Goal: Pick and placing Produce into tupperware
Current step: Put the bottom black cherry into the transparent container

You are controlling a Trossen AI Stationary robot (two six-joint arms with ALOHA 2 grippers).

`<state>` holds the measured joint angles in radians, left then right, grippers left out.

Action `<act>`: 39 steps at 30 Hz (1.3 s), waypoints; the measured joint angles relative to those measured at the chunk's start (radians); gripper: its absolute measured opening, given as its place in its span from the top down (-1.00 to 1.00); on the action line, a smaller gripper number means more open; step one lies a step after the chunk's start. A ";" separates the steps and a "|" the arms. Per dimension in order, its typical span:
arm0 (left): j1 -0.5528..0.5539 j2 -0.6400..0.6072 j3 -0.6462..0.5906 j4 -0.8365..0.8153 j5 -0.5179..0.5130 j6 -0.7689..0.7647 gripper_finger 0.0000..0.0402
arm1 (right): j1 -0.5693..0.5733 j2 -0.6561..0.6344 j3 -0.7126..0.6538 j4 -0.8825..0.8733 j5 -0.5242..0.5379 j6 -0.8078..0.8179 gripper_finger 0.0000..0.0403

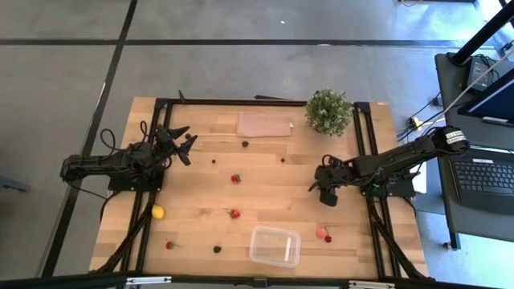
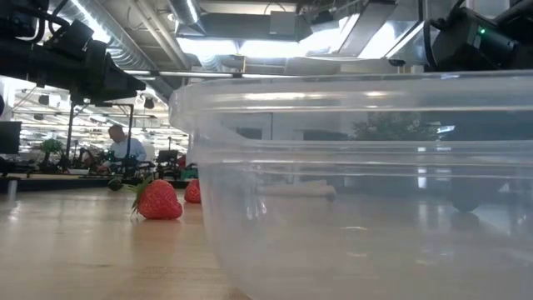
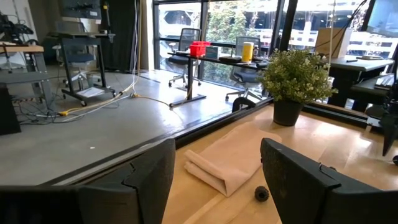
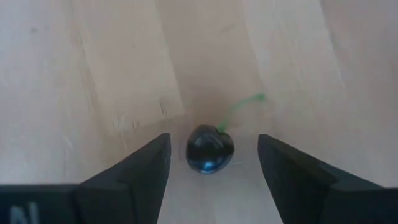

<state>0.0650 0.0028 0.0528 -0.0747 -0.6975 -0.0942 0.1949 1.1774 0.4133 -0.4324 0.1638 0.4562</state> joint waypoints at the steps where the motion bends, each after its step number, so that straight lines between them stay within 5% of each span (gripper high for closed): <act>1: 0.000 0.000 0.000 0.000 0.000 0.000 -0.14 | -0.001 0.001 0.000 0.000 0.000 0.006 -0.14; 14: 0.000 0.000 0.000 0.000 0.000 -0.001 -0.14 | -0.002 0.052 -0.013 0.040 0.007 0.012 0.41; 23: 0.000 0.000 0.000 0.000 0.000 -0.001 -0.14 | -0.003 0.051 0.011 0.033 0.002 0.039 0.40; 39: 0.000 0.000 0.000 0.000 0.000 -0.001 -0.14 | 0.082 0.123 0.602 -0.014 -0.068 -0.252 0.43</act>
<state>0.0647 0.0028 0.0528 -0.0746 -0.6974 -0.0951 0.2771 1.3001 1.0157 -0.4463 0.0955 0.2040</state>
